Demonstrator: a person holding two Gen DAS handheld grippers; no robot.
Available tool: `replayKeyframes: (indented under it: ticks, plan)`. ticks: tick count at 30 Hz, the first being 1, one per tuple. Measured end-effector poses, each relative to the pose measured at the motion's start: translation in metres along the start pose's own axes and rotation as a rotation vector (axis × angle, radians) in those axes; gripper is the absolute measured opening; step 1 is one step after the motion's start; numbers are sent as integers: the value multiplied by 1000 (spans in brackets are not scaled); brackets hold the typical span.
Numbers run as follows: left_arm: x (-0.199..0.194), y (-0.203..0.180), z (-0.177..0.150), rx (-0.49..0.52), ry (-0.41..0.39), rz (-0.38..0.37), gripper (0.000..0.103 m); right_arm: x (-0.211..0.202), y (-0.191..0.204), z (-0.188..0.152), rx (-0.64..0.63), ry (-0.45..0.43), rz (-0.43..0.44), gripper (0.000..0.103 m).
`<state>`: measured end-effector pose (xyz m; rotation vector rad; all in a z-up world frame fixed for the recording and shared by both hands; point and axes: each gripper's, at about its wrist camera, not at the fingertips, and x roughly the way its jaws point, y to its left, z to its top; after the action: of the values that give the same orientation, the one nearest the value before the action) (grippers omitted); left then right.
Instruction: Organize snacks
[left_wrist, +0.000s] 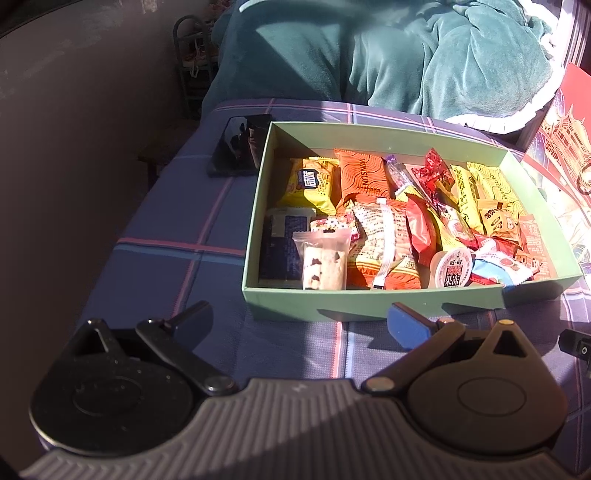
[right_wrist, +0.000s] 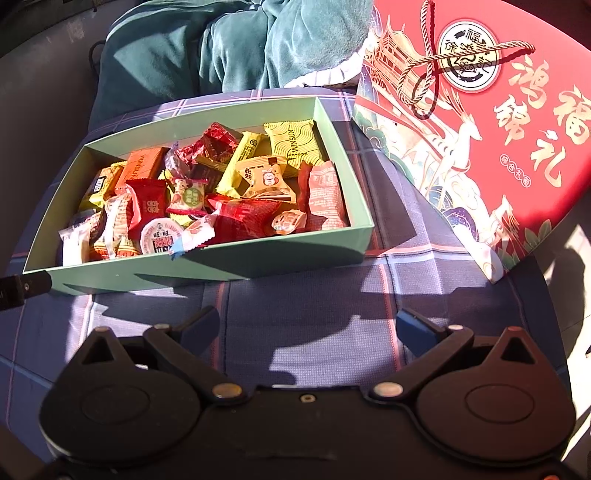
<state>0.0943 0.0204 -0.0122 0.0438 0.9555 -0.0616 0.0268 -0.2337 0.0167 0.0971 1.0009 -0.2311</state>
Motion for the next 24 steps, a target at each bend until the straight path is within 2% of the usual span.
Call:
replayKeyframes:
  ticks: [24]
  plan:
    - [-5, 0, -1, 20, -14, 6, 103, -2, 1, -2, -10, 8, 2, 103]
